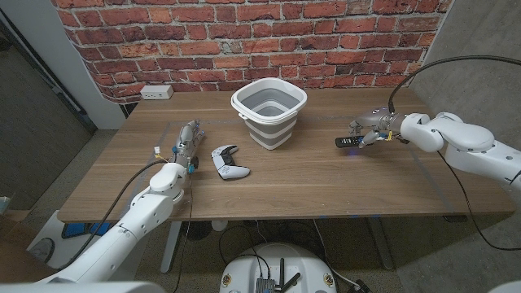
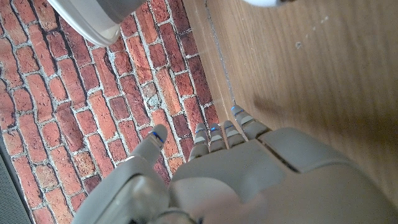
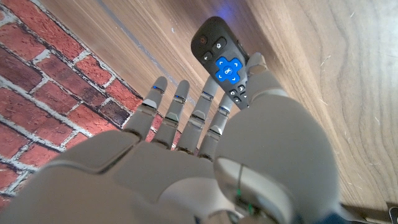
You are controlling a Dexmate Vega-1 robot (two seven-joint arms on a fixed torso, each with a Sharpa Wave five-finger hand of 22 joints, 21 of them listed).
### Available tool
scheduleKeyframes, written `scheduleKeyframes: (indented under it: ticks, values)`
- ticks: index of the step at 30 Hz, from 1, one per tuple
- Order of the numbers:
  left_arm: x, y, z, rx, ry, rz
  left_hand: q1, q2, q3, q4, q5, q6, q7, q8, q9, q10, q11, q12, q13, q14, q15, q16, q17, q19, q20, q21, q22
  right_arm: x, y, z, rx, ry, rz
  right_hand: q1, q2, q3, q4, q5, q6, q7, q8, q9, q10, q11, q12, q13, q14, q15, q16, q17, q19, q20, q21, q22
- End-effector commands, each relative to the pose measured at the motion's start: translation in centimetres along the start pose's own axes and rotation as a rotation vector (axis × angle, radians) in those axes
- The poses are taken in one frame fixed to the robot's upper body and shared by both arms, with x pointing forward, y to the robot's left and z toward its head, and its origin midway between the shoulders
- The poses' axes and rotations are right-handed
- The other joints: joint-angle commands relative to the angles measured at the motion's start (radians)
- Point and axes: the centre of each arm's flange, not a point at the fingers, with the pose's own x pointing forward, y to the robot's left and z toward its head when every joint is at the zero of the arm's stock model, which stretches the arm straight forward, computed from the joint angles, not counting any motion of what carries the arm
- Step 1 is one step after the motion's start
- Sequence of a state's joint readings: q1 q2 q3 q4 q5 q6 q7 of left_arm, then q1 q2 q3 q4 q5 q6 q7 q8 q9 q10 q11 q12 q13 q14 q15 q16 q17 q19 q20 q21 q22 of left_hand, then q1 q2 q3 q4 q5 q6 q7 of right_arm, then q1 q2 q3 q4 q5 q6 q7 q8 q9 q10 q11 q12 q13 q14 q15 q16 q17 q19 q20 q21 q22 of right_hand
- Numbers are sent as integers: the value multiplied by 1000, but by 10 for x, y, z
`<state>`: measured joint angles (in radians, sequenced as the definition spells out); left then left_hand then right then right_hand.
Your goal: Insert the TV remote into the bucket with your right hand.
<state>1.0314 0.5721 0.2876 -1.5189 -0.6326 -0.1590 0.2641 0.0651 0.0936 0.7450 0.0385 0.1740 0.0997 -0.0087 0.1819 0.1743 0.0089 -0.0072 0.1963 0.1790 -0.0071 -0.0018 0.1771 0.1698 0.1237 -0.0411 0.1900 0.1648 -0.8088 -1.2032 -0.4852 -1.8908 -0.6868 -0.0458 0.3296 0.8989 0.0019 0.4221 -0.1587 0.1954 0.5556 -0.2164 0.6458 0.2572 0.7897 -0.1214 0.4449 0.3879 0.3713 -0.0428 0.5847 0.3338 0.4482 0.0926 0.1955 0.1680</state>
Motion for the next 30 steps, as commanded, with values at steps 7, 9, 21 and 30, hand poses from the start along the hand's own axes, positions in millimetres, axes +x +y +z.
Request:
scheduleKeyframes:
  ticks: [7, 9, 21, 30]
  values:
    - [8, -3, 11, 16, -28, -23, 0, 81, 2, -2, 0, 7, 0, 4, 5, 2, -3, 2, 4, 4, -1, 2, 1, 6, -36, 2, 6, -19, -35, -2, -5, 19, -16, 19, 31, 10, 0, 10, 21, -5, 8, -3, 109, -89, 4, 7, 21, -159, 9, 0, 9, 2, -2, 2]
    - [9, -4, 11, 14, -29, -26, 0, 82, 2, -2, 0, 7, 0, 4, 5, 1, -3, 2, 4, 3, -1, 2, 1, 6, -36, 2, 6, -20, -39, -1, -8, 17, -15, 20, 32, 11, -1, 11, 24, -5, 8, -4, 109, -88, 3, 7, 22, -159, 9, 0, 13, 3, 0, 2]
    - [14, -9, 17, 10, -51, -45, 0, 82, 1, -3, 0, 7, 2, 4, 5, 2, -2, 2, 4, 4, -2, 2, 1, 6, -36, 2, 6, -29, -64, -6, 42, 37, -37, 19, 39, 11, 0, 16, 46, -5, 10, -16, 128, -88, 4, 9, 44, -159, 13, -2, 26, -8, 2, 2]
    - [15, -10, 15, 9, -47, -50, 1, 83, 1, -4, 0, 7, 0, 3, 5, 1, -1, 2, 4, 3, -1, 2, 1, 6, -36, 2, 6, -33, -86, -5, 65, 32, -38, 15, 38, 10, 1, 17, 51, -5, 9, -20, 131, -88, 2, 9, 48, -156, 11, -4, 24, -6, 0, 2]
